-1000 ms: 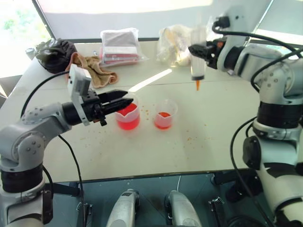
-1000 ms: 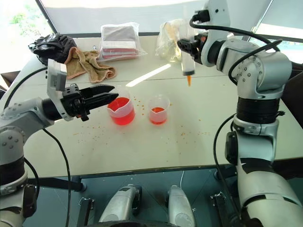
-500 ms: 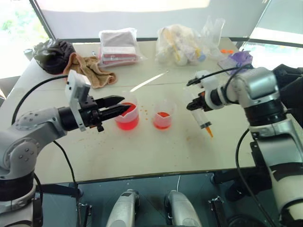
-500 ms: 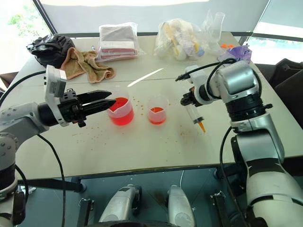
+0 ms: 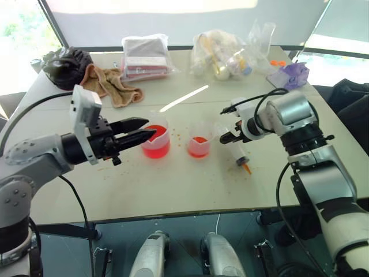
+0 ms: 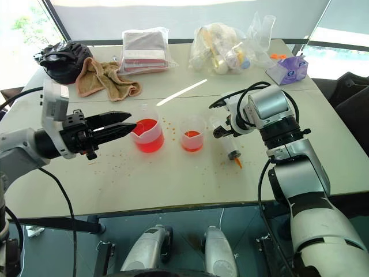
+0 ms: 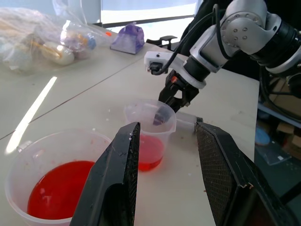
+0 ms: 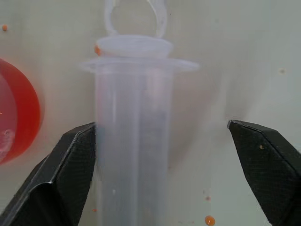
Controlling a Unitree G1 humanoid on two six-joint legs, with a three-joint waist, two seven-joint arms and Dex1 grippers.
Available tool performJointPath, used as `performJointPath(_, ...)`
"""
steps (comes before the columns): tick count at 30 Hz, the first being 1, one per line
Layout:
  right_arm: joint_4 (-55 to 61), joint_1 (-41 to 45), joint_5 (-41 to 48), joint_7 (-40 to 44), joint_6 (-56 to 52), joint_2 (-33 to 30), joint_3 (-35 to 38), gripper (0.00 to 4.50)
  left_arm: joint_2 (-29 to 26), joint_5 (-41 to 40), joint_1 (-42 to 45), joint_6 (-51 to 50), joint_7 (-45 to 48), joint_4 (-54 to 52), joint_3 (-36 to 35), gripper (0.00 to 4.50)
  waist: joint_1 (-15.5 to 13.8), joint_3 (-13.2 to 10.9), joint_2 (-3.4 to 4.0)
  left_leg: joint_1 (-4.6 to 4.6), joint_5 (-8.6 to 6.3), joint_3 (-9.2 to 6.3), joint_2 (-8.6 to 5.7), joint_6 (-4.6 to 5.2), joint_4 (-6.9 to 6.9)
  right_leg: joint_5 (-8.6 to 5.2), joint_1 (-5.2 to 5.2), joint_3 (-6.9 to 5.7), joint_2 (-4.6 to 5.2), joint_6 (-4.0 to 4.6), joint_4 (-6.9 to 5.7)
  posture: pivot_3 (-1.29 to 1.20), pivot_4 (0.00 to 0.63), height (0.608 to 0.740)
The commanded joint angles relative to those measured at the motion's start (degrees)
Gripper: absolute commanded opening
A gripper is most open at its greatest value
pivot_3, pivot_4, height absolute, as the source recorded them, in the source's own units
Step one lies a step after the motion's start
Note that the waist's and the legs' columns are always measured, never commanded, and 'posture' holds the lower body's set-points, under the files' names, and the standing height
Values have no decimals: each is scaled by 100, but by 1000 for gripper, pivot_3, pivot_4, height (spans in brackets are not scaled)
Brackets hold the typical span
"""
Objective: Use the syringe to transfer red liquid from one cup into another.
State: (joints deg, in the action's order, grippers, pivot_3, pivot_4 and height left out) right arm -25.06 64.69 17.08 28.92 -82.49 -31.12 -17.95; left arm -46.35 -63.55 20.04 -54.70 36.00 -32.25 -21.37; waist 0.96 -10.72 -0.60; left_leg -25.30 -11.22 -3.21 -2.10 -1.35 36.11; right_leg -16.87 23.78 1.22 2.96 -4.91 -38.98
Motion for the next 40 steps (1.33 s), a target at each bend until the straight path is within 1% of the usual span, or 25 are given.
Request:
performJointPath(1,519,157,-93,378,388,-486,-43,4476,-206,-307,-8,32,38,25,-300,1951,-14,-1,1,-1,0,0,0,0,0,0,1,0,1,0,0,0,150,736)
performJointPath(3,732,168,-63,629,515,-741,-71,4476,-305,-332,-51,65,84,103,-352,1951,-13,-1,0,-1,-1,0,-1,1,0,0,0,-1,2,0,2,0,150,736)
performJointPath(5,1065,103,-169,900,950,-1088,-187,4476,-423,-308,-95,85,156,180,-402,1951,0,-1,1,0,-1,0,-1,1,-1,0,-1,-1,1,0,3,0,150,736)
performJointPath(8,1837,-247,-199,1635,2453,-1680,87,4476,-606,-415,-220,27,287,279,-549,1951,3,-3,1,-1,-1,1,0,1,-5,-1,4,0,1,0,3,0,150,736)
performJointPath(9,2066,-365,-131,1929,2790,-1863,201,4476,-689,-418,-291,17,374,301,-587,1951,3,-3,1,-2,-2,1,1,2,-7,-1,3,0,0,0,8,0,150,736)
performJointPath(11,2352,-497,151,2583,3061,-2140,427,4476,-902,-290,-414,60,614,386,-640,1951,12,-3,1,-1,-4,2,2,4,-9,-1,2,0,0,-1,13,0,150,736)
performJointPath(12,2413,-538,212,2771,3176,-2198,509,4476,-972,-257,-442,84,685,432,-652,1951,16,-3,1,0,-5,4,2,6,-10,-1,0,1,1,-1,15,0,150,736)
performJointPath(15,2557,-568,630,3584,3097,-2456,719,4476,-1222,-235,-526,76,933,600,-766,1951,14,-3,1,1,-5,3,5,6,-8,-1,-2,0,1,-1,16,0,150,736)
performJointPath(20,2993,-850,1217,4391,3161,-2637,1162,4476,-1432,-105,-639,126,1185,705,-864,1951,-5,-4,3,1,-7,0,6,7,-10,-1,-9,-4,6,1,35,0,150,736)
performJointPath(26,3288,-1158,1119,4640,3368,-2804,1108,4476,-1488,-24,-712,117,1307,701,-921,1951,-19,-5,4,0,-15,4,4,18,-11,-9,-23,-4,21,16,75,0,150,736)
performJointPath(31,3247,-1163,1041,4541,3430,-2711,1106,4476,-1492,5,-726,116,1332,694,-956,1951,-19,-5,5,-3,-21,11,2,25,-13,-8,-23,0,28,16,87,0,150,736)
performJointPath(40,3353,-1250,1012,4601,3521,-2743,1110,4476,-1495,54,-763,94,1348,659,-979,1951,-19,-5,5,-3,-23,11,2,26,-18,-9,-22,0,31,17,90,0,150,736)
